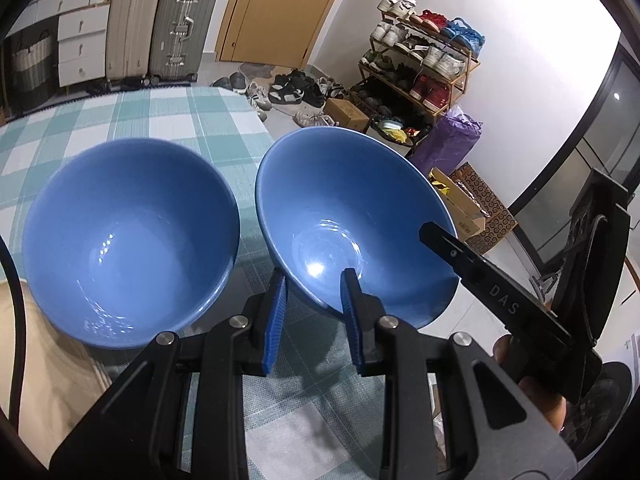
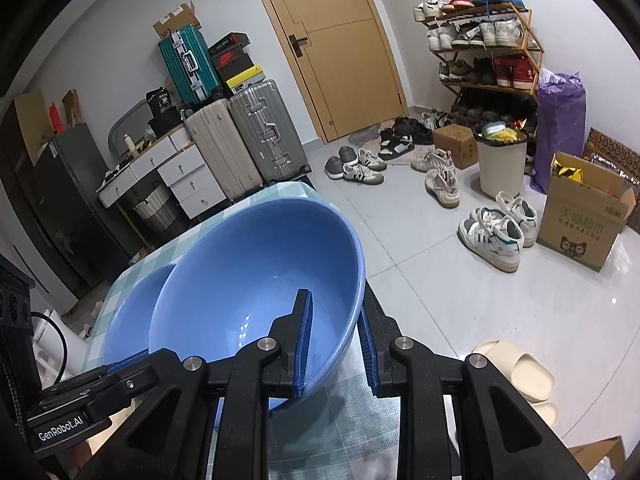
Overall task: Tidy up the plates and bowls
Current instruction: 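Close the left tool on the smaller bowl rim while the right tool grips the larger bowl, then lower the left tool's bowl into the bowl held by the right tool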
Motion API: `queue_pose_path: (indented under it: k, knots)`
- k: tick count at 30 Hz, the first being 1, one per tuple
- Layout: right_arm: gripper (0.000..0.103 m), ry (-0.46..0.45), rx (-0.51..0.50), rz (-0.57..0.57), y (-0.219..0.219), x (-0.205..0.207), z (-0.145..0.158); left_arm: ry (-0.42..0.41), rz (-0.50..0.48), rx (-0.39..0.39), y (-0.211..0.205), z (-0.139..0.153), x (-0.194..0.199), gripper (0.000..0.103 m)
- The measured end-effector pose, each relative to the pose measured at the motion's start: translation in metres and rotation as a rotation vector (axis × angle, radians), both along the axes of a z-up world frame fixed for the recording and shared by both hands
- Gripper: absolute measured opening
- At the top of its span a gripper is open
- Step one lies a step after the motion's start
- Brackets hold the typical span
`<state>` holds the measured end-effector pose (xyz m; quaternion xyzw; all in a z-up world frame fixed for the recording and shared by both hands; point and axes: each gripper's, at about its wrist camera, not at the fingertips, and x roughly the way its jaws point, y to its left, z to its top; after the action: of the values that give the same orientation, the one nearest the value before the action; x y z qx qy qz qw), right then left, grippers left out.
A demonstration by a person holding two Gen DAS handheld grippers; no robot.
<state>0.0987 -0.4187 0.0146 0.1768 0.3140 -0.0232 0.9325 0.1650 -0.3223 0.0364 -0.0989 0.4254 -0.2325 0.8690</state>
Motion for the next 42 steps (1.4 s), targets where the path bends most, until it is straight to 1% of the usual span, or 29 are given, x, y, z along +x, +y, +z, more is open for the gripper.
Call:
queue_pose_path:
  k: [7,15,32,42]
  knots:
    - [0.024,-0.023,-0.037,0.004,0.008,-0.008,0.017,-0.016,-0.020,-0.020,0.007,0.015,-0.006,0.024]
    - [0.024,-0.061,-0.109,0.013,0.023,-0.020,0.038,-0.054,-0.038,-0.027,0.019,0.036,-0.017,0.024]
    - [0.024,-0.086,-0.148,0.045,0.046,-0.026,0.062,-0.108,-0.026,-0.042,0.044,0.081,-0.047,0.024]
    - [0.024,-0.095,-0.173,0.075,0.074,-0.023,0.073,-0.128,0.000,-0.045,0.072,0.103,-0.066,0.024]
